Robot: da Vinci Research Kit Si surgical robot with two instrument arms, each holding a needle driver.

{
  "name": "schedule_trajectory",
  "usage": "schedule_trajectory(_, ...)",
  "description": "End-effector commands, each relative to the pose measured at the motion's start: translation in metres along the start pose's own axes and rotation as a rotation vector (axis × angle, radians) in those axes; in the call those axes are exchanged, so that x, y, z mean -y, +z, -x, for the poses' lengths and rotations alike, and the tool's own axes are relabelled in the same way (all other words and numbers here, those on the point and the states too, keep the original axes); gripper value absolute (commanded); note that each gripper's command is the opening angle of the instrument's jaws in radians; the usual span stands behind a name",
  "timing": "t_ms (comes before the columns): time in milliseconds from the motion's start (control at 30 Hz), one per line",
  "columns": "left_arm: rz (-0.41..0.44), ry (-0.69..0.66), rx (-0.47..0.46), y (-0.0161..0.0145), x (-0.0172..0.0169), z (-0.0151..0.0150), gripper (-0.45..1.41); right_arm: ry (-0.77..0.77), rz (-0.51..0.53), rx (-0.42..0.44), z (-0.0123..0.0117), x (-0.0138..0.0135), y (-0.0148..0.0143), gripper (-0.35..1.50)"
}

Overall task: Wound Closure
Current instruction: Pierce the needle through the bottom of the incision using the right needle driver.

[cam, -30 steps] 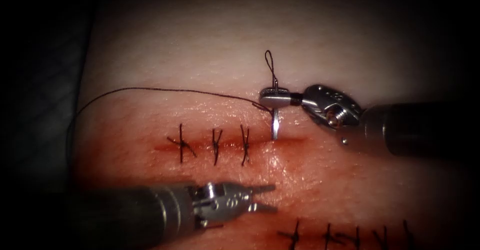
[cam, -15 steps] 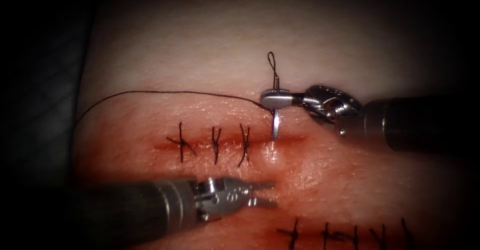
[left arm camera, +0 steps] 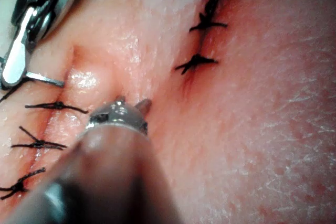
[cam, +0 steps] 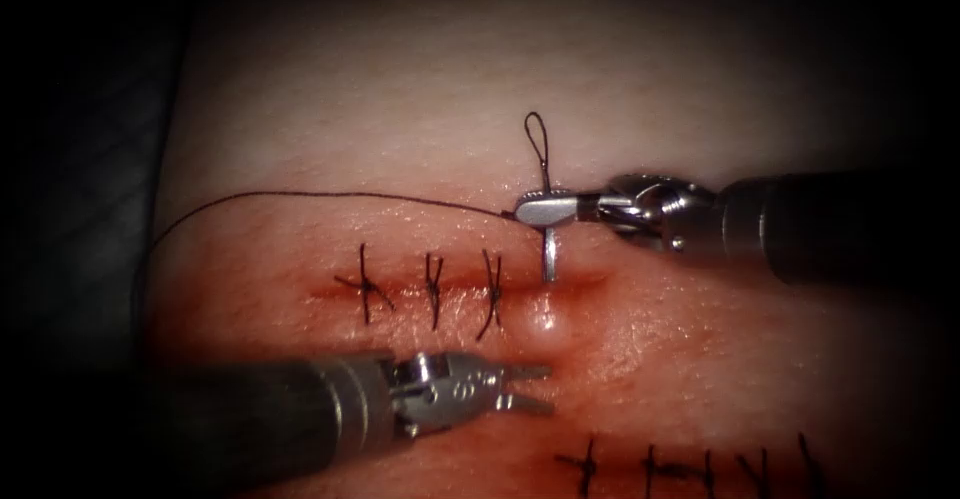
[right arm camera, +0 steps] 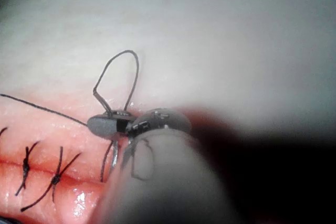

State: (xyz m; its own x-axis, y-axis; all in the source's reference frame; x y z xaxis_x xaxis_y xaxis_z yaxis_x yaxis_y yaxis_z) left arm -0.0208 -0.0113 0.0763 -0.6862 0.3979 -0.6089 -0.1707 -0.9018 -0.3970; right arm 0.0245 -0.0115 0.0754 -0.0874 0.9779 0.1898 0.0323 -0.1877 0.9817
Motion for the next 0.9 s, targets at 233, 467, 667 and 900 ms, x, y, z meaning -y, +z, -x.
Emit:
schedule_trajectory(233, 0.003, 0.002, -0.002, 0.0005, 0.0001, 0.0001, 0.12, 0.084, -0.033, -0.013, 0.0024, 0.0007, 0.0016, -0.35)
schedule_trajectory(467, 0.005, 0.001, -0.001, 0.0002, 0.0, 0.0001, 0.12, 0.085, 0.023, -0.052, 0.004, 0.0018, 0.0005, -0.35)
schedule_trajectory(667, 0.005, 0.0, -0.001, 0.0001, -0.0001, -0.0001, 0.1, 0.135, 0.042, -0.049, 0.0047, 0.0019, 0.0003, -0.35)
schedule_trajectory(900, 0.007, -0.001, -0.002, -0.0001, -0.0001, -0.0001, 0.1, 0.218, 0.034, -0.044, 0.0048, 0.0019, 0.0004, -0.35)
